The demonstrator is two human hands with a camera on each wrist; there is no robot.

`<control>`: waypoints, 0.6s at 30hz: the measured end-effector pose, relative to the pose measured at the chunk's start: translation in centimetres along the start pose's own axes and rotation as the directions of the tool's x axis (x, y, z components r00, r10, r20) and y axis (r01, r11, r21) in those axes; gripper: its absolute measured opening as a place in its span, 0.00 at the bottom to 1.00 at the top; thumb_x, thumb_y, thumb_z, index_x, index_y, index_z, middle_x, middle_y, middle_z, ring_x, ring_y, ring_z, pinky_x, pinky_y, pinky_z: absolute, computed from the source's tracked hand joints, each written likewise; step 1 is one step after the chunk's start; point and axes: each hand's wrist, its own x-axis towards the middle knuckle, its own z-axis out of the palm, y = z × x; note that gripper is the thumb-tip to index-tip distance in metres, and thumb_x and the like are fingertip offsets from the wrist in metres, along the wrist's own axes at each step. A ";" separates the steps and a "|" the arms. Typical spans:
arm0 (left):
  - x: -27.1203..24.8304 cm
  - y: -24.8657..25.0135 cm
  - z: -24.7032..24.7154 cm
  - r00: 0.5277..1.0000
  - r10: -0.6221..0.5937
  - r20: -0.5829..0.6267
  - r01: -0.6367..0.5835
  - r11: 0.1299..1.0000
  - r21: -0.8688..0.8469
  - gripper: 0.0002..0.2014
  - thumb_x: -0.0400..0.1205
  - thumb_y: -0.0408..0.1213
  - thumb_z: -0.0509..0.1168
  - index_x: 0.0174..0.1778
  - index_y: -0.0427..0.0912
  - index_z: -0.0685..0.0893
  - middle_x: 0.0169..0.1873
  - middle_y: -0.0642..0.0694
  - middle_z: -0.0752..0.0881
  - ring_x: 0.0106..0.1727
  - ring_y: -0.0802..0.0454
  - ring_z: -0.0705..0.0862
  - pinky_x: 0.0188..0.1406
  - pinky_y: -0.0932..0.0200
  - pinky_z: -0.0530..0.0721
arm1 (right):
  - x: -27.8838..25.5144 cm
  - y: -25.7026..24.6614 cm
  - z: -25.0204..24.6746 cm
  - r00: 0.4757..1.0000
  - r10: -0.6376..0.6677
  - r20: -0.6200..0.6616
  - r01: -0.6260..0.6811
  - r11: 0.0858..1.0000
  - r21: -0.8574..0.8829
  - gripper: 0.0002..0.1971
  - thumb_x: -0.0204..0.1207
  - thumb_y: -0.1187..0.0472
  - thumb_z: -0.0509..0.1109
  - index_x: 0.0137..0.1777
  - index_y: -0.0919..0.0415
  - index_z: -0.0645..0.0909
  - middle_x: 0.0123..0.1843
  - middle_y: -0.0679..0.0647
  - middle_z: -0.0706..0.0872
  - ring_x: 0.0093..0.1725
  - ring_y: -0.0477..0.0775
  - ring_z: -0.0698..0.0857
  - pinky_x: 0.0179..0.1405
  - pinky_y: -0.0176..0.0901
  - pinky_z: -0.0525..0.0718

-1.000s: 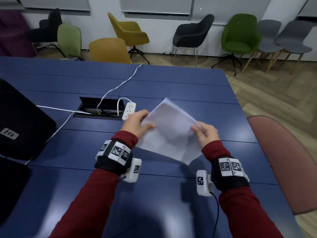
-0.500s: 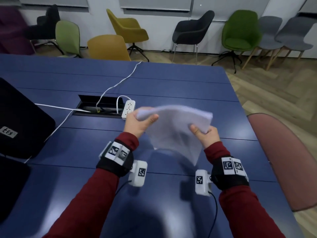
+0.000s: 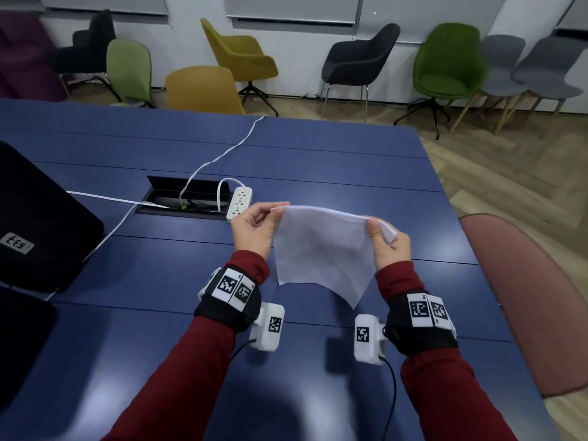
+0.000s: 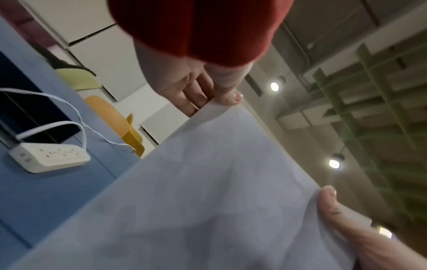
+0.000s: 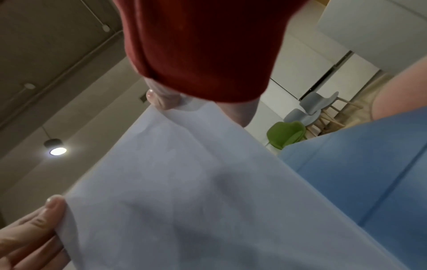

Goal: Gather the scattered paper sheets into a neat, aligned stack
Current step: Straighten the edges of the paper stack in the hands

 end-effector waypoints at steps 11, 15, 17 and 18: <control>-1.0 -1.5 -0.9 0.993 -0.094 0.072 0.086 0.991 0.101 0.07 0.73 0.27 0.73 0.37 0.42 0.83 0.36 0.49 0.87 0.36 0.64 0.86 0.41 0.71 0.84 | -0.5 -0.1 0.0 0.995 0.088 0.057 -0.088 0.996 0.012 0.10 0.74 0.65 0.72 0.35 0.49 0.86 0.27 0.36 0.89 0.31 0.32 0.84 0.37 0.28 0.82; -0.3 -1.1 -0.8 0.989 -0.083 0.121 0.069 0.991 0.111 0.13 0.72 0.34 0.73 0.43 0.29 0.79 0.36 0.42 0.79 0.38 0.51 0.78 0.41 0.59 0.80 | 0.0 -1.0 0.2 0.996 0.040 0.083 -0.041 0.999 0.017 0.13 0.75 0.66 0.71 0.33 0.49 0.86 0.26 0.37 0.87 0.30 0.35 0.82 0.36 0.30 0.81; 0.0 -0.8 -0.7 0.987 -0.067 0.147 0.047 0.990 0.134 0.14 0.72 0.37 0.72 0.41 0.30 0.78 0.35 0.42 0.76 0.38 0.51 0.75 0.39 0.56 0.77 | 0.0 -0.8 0.2 0.997 0.014 0.078 -0.016 1.000 0.021 0.14 0.75 0.67 0.71 0.31 0.49 0.87 0.26 0.36 0.87 0.31 0.34 0.82 0.36 0.28 0.81; -0.1 -0.8 -0.7 0.984 -0.071 0.166 0.045 0.987 0.156 0.12 0.73 0.35 0.71 0.38 0.32 0.76 0.33 0.42 0.74 0.35 0.51 0.74 0.36 0.57 0.75 | -0.1 -0.4 0.1 0.998 0.034 0.055 -0.036 0.999 0.028 0.15 0.74 0.68 0.71 0.30 0.50 0.86 0.24 0.35 0.87 0.29 0.32 0.82 0.35 0.26 0.80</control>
